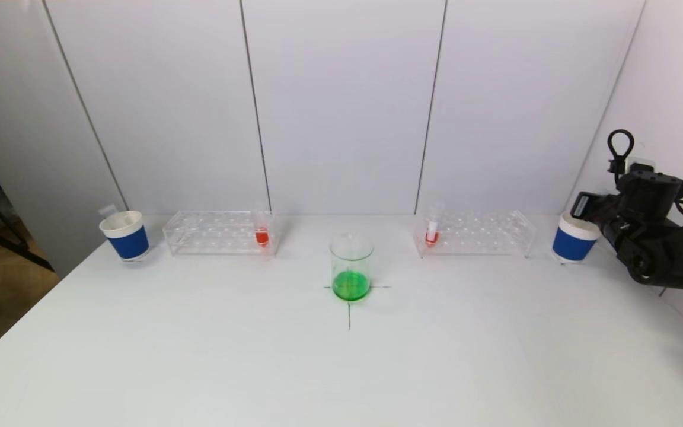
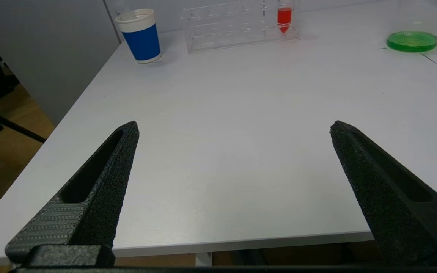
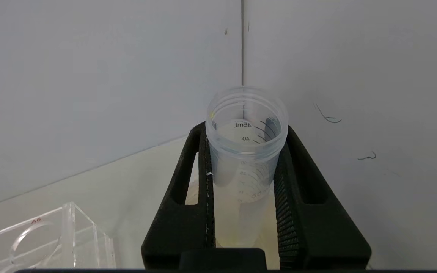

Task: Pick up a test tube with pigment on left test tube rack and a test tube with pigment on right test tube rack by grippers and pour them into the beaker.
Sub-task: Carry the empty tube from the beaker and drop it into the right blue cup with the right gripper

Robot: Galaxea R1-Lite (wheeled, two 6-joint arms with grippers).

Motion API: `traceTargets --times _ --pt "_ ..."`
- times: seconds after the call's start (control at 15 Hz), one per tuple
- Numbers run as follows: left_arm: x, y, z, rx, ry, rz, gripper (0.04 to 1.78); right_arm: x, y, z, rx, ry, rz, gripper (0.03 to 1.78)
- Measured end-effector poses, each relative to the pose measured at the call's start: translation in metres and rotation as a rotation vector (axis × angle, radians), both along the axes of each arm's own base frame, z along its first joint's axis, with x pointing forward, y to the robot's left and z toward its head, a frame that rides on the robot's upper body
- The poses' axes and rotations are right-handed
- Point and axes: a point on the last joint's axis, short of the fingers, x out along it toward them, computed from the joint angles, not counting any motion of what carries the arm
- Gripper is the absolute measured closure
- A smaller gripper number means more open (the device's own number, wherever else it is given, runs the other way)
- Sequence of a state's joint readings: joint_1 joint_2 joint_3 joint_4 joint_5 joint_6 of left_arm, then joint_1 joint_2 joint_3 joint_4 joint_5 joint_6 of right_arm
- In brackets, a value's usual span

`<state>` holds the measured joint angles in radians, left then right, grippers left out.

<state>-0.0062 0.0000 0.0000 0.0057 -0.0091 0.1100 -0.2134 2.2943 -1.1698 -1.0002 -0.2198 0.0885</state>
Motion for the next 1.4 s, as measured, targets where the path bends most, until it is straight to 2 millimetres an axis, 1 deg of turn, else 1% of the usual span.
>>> traceTargets --times 0.4,1.07,1.2,1.27,1.33,1.4 --pt "0.0 0.0 0.0 0.0 0.0 0.0 0.06 -0.0059 0.003 -0.0061 0.001 0.012 0.004 1.31" --pt "0.0 0.0 0.0 0.0 0.0 0.001 0.06 -0.0067 0.0035 -0.003 0.0 0.005 0.001 1.29" --pt "0.0 0.0 0.0 0.0 0.0 0.0 0.06 -0.0067 0.0033 -0.0024 -0.002 0.0 0.001 1.21" --pt "0.0 0.0 0.0 0.0 0.0 0.0 0.06 -0.0066 0.0033 -0.002 -0.003 -0.003 0.001 1.14" --pt "0.0 0.0 0.0 0.0 0.0 0.0 0.06 -0.0067 0.0033 -0.0018 -0.003 -0.003 0.001 1.03" --pt "0.0 0.0 0.0 0.0 0.0 0.0 0.06 -0.0067 0.0031 -0.0018 -0.003 -0.003 0.001 0.89"
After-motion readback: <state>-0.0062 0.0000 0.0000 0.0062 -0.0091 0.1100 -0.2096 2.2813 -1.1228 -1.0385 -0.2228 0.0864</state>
